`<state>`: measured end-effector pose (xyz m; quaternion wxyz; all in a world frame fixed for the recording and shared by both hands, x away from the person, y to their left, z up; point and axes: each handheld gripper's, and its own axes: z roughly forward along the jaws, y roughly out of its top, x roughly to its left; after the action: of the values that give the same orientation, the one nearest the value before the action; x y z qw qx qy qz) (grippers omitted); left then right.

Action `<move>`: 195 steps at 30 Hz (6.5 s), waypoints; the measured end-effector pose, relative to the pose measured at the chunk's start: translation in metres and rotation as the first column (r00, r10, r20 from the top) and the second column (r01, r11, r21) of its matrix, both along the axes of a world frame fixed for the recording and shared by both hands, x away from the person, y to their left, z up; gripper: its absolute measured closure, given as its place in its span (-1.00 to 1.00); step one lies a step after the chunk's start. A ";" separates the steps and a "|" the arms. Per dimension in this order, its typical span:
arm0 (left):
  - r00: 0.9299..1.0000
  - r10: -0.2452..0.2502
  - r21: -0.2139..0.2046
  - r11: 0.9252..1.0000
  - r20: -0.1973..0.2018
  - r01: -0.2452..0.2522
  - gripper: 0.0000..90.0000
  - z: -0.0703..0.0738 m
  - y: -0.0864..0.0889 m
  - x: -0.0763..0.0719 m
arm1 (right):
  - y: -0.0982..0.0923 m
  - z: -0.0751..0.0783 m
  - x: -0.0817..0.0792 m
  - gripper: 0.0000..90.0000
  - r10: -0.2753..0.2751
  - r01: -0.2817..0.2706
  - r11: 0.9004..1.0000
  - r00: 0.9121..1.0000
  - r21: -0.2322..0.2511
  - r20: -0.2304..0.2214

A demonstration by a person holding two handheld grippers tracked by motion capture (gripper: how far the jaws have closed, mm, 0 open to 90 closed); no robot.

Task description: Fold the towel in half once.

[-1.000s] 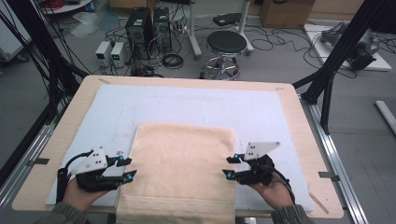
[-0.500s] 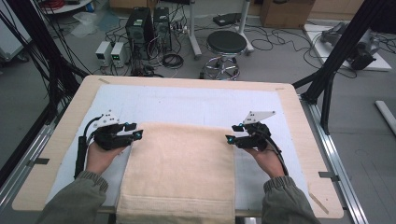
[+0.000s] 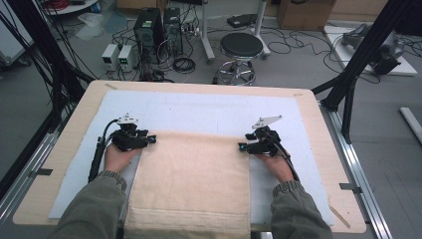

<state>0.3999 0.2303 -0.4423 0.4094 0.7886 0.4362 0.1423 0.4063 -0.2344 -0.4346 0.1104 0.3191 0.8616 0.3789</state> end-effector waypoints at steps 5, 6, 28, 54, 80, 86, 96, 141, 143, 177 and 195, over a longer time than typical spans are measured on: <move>1.000 0.019 0.004 1.000 -0.010 -0.019 0.18 -0.001 0.000 0.001 | 0.002 -0.002 0.001 0.18 0.000 0.000 1.000 0.999 0.003 -0.032; 1.000 0.019 0.004 1.000 -0.010 -0.019 0.20 -0.001 0.000 0.001 | 0.003 -0.002 0.000 0.25 0.011 -0.011 1.000 0.999 -0.002 -0.033; 0.993 0.093 0.010 0.996 0.075 -0.094 0.87 0.008 -0.011 0.027 | 0.012 0.016 0.028 0.83 0.002 -0.002 1.000 1.000 -0.007 0.004; 0.986 -0.077 -0.042 0.996 0.149 0.084 0.21 0.038 0.000 -0.004 | 0.005 0.042 -0.011 -0.06 0.025 -0.030 0.997 0.997 0.065 0.075; 0.897 -0.422 0.070 0.907 0.131 0.416 0.14 0.016 -0.005 -0.139 | -0.005 0.008 -0.157 0.42 0.385 -0.385 0.922 0.923 0.041 0.015; 0.865 -0.499 0.101 0.865 0.057 0.492 0.36 0.003 -0.008 -0.143 | 0.005 -0.002 -0.155 0.93 0.415 -0.415 0.910 0.910 0.013 -0.011; 0.867 -0.496 0.093 0.866 0.051 0.491 0.43 0.005 -0.008 -0.141 | 0.011 0.024 -0.150 0.98 0.419 -0.421 0.906 0.907 0.049 0.043; 0.794 -0.588 0.085 0.808 0.152 0.583 0.91 0.032 0.013 -0.174 | 0.011 0.030 -0.178 0.98 0.469 -0.472 0.878 0.882 0.077 0.053; 0.796 -0.587 0.081 0.810 0.152 0.581 0.91 0.033 0.014 -0.176 | 0.013 0.033 -0.182 0.98 0.480 -0.483 0.871 0.875 0.084 0.060; 0.836 -0.547 0.072 0.836 0.044 0.543 0.50 0.006 0.004 -0.155 | 0.027 0.003 -0.136 0.51 0.333 -0.332 0.943 0.943 0.035 -0.001; 0.886 -0.448 -0.014 0.892 0.117 0.453 0.00 0.025 0.002 -0.135 | 0.006 0.023 -0.122 -0.10 0.189 -0.197 0.974 0.979 0.113 0.076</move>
<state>0.2645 0.2326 -0.4171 0.4710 0.8505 0.2208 0.0781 0.2845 -0.2287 -0.4112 0.0813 0.2274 0.8602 0.4491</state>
